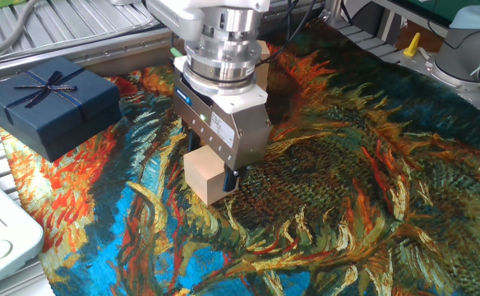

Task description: Stack the blocks in a vertical line of five

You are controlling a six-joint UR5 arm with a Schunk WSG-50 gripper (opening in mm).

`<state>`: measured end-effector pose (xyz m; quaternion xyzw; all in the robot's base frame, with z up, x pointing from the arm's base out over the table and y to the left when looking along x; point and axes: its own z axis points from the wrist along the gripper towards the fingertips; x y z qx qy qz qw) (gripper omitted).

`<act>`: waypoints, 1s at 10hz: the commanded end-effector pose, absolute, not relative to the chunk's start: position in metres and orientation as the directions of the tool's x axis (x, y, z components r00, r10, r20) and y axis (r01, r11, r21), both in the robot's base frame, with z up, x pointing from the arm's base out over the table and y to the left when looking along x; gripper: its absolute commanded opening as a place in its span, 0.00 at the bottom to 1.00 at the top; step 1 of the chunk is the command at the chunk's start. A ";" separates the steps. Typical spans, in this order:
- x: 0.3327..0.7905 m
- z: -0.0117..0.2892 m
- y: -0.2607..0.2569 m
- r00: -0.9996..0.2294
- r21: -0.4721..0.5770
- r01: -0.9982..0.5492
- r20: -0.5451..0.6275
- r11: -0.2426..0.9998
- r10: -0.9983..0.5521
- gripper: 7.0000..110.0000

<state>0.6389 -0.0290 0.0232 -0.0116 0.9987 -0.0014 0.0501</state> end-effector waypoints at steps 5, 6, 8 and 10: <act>0.637 0.018 -0.033 -0.997 -0.017 -0.012 -0.071 1.000 -0.013 0.57; 0.635 0.018 -0.034 -0.998 -0.018 -0.015 -0.062 1.000 -0.016 0.57; 0.634 0.017 -0.034 -0.998 -0.017 -0.014 -0.058 1.000 -0.014 0.57; 0.635 0.015 -0.035 -0.998 -0.017 -0.018 -0.060 1.000 -0.019 0.57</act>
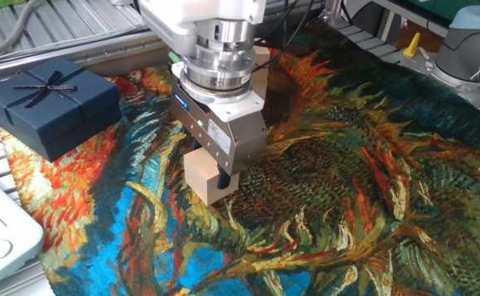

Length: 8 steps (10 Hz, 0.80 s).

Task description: Stack the blocks in a vertical line of five

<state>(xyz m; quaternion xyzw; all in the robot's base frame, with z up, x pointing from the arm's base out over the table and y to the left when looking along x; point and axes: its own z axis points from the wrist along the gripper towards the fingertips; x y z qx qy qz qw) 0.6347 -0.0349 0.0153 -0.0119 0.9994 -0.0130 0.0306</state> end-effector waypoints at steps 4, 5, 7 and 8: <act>0.639 0.014 -0.029 -0.998 -0.009 -0.007 -0.068 1.000 -0.008 0.57; 0.641 0.014 -0.027 -0.997 -0.007 -0.003 -0.072 1.000 -0.003 0.57; 0.644 0.012 -0.027 -0.997 -0.005 -0.003 -0.079 1.000 -0.003 0.57; 0.644 0.010 -0.027 -0.997 -0.005 -0.003 -0.081 1.000 -0.003 0.57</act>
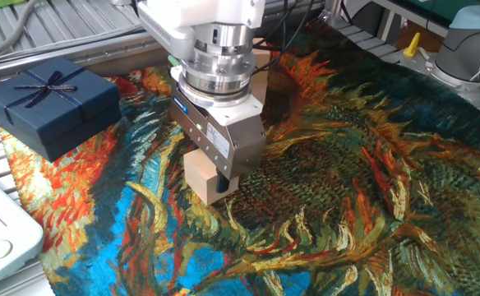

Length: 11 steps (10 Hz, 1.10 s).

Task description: Stack the blocks in a vertical line of five

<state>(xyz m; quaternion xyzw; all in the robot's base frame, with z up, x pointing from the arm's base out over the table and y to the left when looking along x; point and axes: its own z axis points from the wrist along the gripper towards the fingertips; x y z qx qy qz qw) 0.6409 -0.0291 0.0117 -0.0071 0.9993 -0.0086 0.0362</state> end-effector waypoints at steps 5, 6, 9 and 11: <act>0.638 0.009 -0.026 -0.998 -0.004 -0.024 -0.061 1.000 -0.024 0.57; 0.635 0.011 -0.025 -0.998 -0.002 -0.035 -0.053 0.999 -0.035 0.57; 0.628 0.013 -0.032 -0.997 0.001 -0.064 -0.047 0.998 -0.064 0.57; 0.629 0.010 -0.036 -0.996 -0.001 -0.066 -0.054 0.998 -0.065 0.57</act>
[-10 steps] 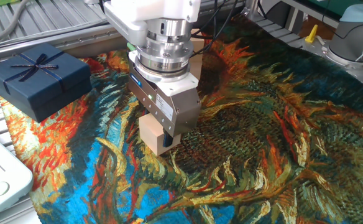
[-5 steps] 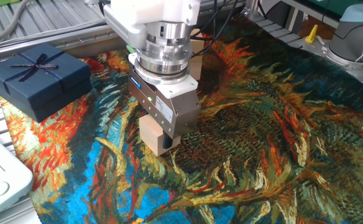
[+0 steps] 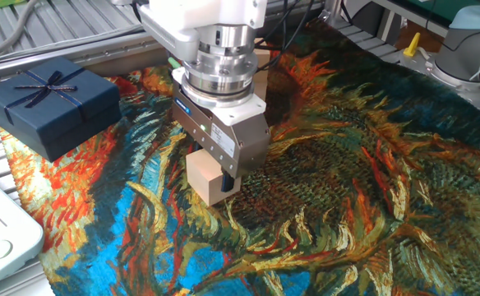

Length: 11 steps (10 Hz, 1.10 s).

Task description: Stack the blocks in a vertical line of five

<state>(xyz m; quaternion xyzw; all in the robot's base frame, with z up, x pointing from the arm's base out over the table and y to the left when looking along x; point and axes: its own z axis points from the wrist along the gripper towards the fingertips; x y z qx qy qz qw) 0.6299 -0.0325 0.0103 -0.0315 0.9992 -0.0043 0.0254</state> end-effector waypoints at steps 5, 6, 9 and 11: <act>0.633 0.011 -0.030 -0.996 0.008 -0.056 -0.064 0.998 -0.056 0.57; 0.634 0.009 -0.030 -0.996 0.008 -0.056 -0.066 0.998 -0.056 0.57; 0.635 0.006 -0.030 -0.996 0.006 -0.055 -0.067 0.998 -0.054 0.57; 0.635 0.007 -0.030 -0.996 0.007 -0.053 -0.067 0.999 -0.053 0.57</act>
